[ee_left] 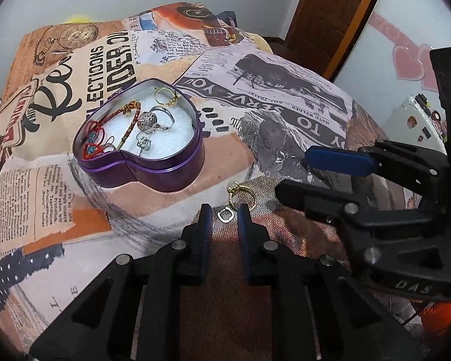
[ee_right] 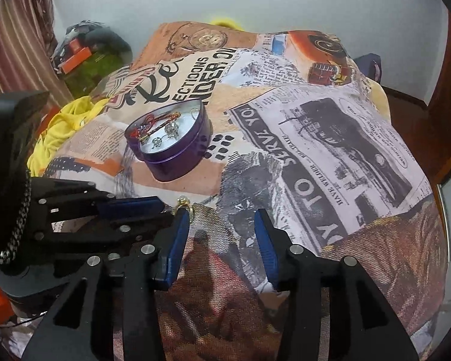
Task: Organize jewelry
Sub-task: 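Grasp the silver ring with the left tool while the right tool grasps the gold ring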
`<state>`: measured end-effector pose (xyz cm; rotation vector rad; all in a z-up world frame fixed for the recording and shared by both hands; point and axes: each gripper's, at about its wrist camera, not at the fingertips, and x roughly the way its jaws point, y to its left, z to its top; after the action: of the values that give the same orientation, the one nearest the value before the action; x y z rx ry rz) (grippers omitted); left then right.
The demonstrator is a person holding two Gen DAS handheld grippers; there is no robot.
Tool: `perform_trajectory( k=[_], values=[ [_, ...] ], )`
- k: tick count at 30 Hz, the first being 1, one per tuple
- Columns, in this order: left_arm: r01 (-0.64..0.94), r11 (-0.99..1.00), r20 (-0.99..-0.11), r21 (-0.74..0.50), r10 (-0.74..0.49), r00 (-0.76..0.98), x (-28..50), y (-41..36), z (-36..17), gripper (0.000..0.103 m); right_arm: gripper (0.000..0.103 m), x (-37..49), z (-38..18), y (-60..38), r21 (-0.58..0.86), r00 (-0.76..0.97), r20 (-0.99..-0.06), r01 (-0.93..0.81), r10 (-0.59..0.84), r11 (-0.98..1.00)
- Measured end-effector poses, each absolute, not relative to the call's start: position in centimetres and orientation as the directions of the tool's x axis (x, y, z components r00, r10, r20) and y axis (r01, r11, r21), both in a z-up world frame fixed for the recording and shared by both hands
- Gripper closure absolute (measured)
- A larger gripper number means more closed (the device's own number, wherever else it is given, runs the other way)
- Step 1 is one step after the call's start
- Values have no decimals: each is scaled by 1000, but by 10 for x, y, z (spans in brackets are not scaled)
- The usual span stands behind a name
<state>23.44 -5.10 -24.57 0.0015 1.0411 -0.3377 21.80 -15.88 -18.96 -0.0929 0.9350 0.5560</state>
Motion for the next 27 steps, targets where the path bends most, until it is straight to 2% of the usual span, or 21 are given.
perform_trajectory(
  k=[2,15,22,23,25,27],
  values=[
    [274,948,-845,-161,-276,458,236,-50,-246,94,62,219,-191,-159,161,462,-785,-491,413,856],
    [213,960,-805,-183,-271,527,222,-18,-224,94,62,220,-198,-153,204,419,-788,-514,451,833],
    [179,966,-771,-184,-255,584,210,3,-201,94,62,218,-203,-125,133,428,-800,-558,421,819],
    [178,966,-767,-185,-256,588,210,4,-199,94,63,219,-203,-121,126,430,-800,-561,418,818],
    [176,967,-759,-184,-254,600,209,6,-194,94,72,221,-205,-118,111,437,-803,-558,405,822],
    [176,968,-753,-177,-248,610,207,7,-191,94,84,223,-206,-117,98,444,-806,-552,391,828]
  ],
)
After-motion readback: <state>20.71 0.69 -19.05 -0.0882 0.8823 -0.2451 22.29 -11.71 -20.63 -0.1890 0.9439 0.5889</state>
